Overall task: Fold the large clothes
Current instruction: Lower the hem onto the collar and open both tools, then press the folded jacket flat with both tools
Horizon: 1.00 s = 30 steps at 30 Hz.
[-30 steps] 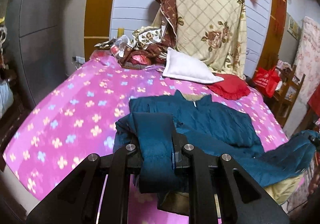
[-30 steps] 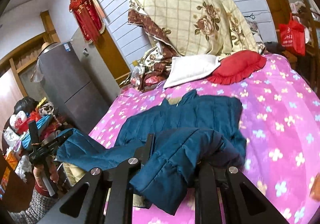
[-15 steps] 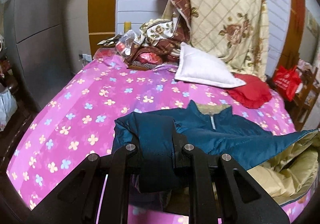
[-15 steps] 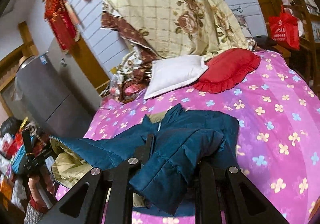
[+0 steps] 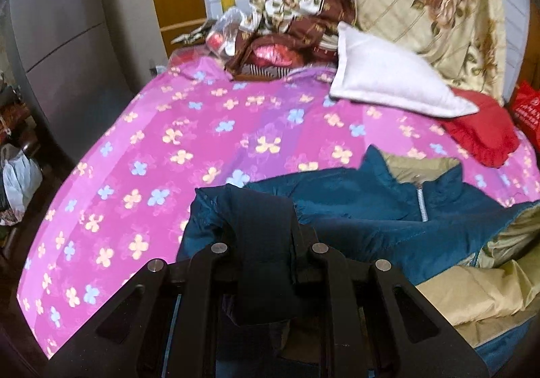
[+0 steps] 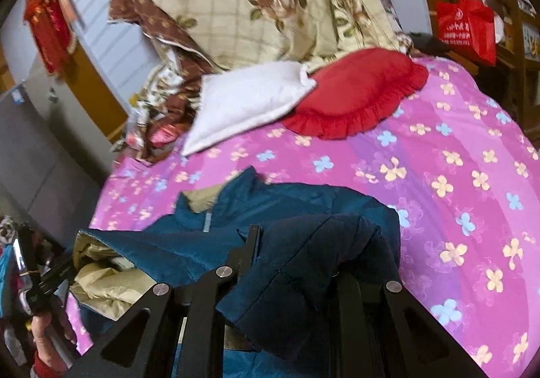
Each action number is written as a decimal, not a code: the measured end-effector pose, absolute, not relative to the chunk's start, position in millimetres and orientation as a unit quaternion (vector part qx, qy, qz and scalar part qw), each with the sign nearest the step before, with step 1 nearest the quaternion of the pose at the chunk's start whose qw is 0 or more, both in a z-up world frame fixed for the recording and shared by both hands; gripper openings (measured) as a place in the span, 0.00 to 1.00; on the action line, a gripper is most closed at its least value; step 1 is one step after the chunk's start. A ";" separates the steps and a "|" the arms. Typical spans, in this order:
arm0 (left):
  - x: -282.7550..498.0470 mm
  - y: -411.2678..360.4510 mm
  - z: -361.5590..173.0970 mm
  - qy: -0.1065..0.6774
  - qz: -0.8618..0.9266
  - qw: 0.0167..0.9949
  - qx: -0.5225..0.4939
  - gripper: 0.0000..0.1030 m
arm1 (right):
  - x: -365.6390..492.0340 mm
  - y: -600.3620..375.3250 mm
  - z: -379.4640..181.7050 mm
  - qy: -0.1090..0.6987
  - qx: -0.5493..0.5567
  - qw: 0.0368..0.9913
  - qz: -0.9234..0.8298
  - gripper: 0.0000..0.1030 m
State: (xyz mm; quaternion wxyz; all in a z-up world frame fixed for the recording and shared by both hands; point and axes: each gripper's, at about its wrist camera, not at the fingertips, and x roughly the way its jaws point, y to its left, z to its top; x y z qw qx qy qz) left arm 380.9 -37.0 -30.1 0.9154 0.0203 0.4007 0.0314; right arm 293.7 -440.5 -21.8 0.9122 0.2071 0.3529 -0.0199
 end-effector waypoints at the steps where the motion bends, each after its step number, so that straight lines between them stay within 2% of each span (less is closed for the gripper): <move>1: 387.3 -39.0 -39.0 0.406 0.035 0.913 0.024 0.15 | 300.2 -440.8 -30.5 0.359 0.205 0.910 -0.025 0.17; 5: 407.6 -44.6 -61.5 0.418 0.040 0.907 0.027 0.20 | 318.4 -444.9 -60.3 0.373 0.201 0.905 -0.043 0.17; 9: 419.5 -38.2 -69.1 0.433 0.031 0.901 -0.008 0.22 | 326.0 -452.6 -77.6 0.382 0.223 0.896 -0.046 0.23; 12: 419.4 -25.4 -60.2 0.432 0.003 0.900 -0.054 0.23 | 323.4 -456.0 -71.6 0.374 0.234 0.897 -0.031 0.35; 15: 416.3 -4.4 -46.0 0.433 -0.044 0.891 -0.130 0.30 | 317.0 -458.5 -60.4 0.357 0.260 0.897 -0.015 0.46; 17: 413.0 4.7 -35.9 0.430 -0.065 0.885 -0.168 0.39 | 314.3 -458.1 -52.1 0.347 0.275 0.897 -0.001 0.64; 18: 410.5 9.6 -30.5 0.427 -0.075 0.882 -0.186 0.42 | 311.9 -457.3 -46.6 0.338 0.282 0.898 0.005 0.69; 19: 407.0 16.2 -22.5 0.418 -0.089 0.879 -0.210 0.51 | 309.8 -455.7 -40.6 0.328 0.284 0.901 0.010 0.74; 20: 403.6 21.7 -15.4 0.408 -0.099 0.878 -0.229 0.59 | 307.9 -454.3 -35.3 0.320 0.285 0.903 0.013 0.76; 24: 392.2 36.6 13.1 0.383 -0.126 0.875 -0.267 0.61 | 301.7 -449.0 -14.1 0.295 0.284 0.912 0.021 0.76; 27: 378.7 23.7 25.6 0.383 -0.112 0.894 -0.206 0.62 | 292.8 -433.1 -5.5 0.286 0.251 0.924 0.029 0.77; 30: 367.8 -16.6 17.5 0.387 -0.094 0.912 -0.101 0.62 | 297.1 -398.1 -17.9 0.320 0.175 0.931 0.027 0.77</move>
